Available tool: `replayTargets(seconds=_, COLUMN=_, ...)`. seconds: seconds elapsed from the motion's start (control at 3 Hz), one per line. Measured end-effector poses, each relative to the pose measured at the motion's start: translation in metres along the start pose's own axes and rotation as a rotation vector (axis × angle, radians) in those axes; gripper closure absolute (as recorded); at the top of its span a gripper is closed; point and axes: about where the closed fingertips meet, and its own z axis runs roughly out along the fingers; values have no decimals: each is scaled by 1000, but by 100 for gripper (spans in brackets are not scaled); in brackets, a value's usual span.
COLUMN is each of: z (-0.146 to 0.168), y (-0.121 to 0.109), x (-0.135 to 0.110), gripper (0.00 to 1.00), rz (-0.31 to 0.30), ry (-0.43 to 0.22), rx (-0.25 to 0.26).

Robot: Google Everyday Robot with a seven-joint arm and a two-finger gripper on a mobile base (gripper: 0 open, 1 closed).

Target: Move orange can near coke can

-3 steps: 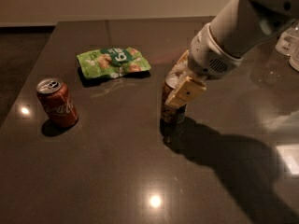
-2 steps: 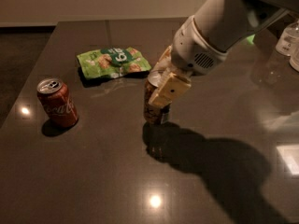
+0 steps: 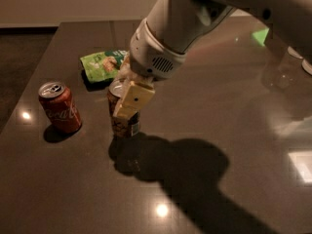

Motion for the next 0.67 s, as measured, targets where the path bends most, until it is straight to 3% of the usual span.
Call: replayTargets(seconds=0.67, z=47, y=-4, x=-15, gripper=100, rz=-46, ry=3, rx=-95)
